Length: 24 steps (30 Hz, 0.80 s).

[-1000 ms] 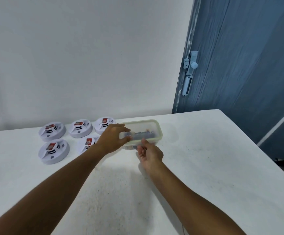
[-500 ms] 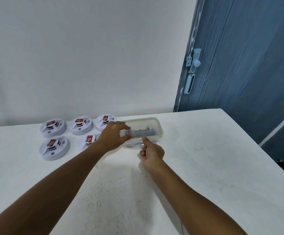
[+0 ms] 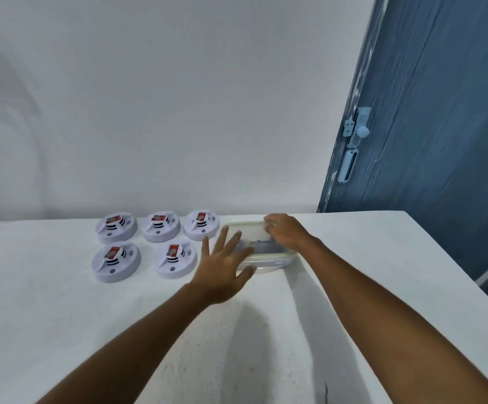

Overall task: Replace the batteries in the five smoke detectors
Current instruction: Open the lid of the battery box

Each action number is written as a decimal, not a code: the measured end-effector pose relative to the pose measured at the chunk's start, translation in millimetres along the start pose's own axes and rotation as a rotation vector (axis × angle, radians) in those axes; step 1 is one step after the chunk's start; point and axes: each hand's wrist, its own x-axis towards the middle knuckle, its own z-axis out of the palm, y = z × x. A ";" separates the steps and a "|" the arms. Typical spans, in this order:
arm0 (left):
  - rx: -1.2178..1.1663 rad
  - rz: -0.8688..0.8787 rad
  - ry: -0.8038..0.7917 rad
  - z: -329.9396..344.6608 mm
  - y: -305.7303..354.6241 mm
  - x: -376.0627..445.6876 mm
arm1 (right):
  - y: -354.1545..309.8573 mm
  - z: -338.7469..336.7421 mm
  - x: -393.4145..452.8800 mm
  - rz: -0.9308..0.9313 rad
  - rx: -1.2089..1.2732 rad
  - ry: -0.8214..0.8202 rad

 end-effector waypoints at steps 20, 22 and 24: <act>-0.102 -0.150 -0.243 -9.6 -23.8 56.2 | 7.1 10.7 -98.4 0.522 0.943 0.016; -0.117 -0.145 -0.234 -8.0 -23.9 55.6 | 4.1 19.1 -105.6 0.614 1.265 -0.080; -0.123 -0.139 -0.229 -7.0 -22.9 55.2 | -0.3 30.0 -111.0 0.674 1.539 -0.079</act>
